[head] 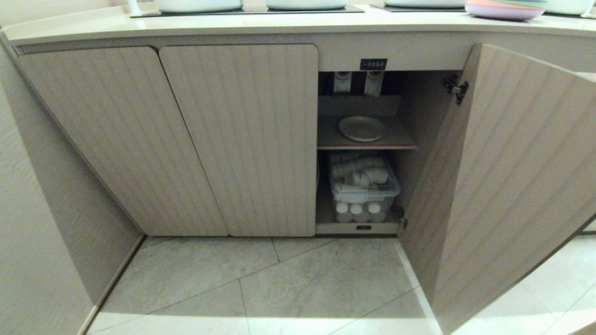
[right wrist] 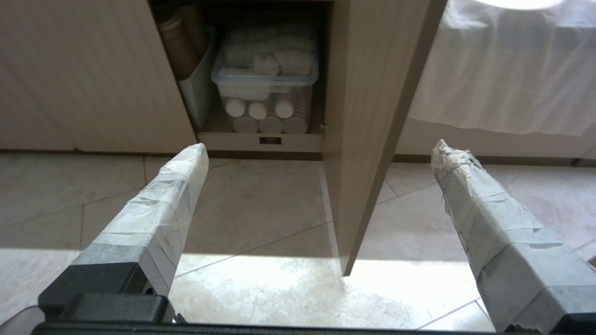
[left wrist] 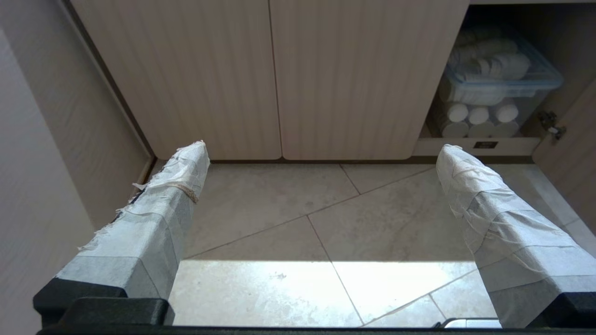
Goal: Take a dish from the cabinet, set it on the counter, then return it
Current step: Take the plate from the cabinet
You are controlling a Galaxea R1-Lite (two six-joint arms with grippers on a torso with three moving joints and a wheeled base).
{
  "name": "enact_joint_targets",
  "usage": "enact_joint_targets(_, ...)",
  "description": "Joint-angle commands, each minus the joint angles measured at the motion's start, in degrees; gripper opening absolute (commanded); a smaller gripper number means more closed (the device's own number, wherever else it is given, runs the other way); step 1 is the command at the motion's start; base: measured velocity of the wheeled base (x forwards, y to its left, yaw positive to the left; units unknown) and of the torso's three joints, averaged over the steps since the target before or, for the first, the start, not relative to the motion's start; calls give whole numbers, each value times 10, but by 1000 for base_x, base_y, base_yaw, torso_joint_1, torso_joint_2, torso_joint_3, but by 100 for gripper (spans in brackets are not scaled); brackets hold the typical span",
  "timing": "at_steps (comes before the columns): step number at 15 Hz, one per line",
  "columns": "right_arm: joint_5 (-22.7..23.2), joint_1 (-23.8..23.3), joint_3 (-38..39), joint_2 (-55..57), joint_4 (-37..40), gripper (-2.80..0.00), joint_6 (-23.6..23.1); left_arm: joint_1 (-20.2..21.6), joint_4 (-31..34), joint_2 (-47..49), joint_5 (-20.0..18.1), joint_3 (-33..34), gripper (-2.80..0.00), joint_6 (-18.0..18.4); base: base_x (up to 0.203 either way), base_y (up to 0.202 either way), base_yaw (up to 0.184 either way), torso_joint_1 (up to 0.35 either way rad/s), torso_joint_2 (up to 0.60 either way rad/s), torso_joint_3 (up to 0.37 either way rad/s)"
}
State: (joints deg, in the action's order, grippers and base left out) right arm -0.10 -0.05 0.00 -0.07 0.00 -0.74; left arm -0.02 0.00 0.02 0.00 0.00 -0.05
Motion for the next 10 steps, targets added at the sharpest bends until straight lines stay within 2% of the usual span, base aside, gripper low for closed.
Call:
enact_joint_targets(1, 0, 0, 0, 1, 0, 0, 0, 0, 0, 0, 0, 0, 0, 0, 0, 0, 0, 0, 0, 0)
enact_joint_targets(10, 0, 0, 0, 1, 0, 0, 0, 0, 0, 0, 0, 0, 0, 0, 0, 0, 0, 0, 0, 0)
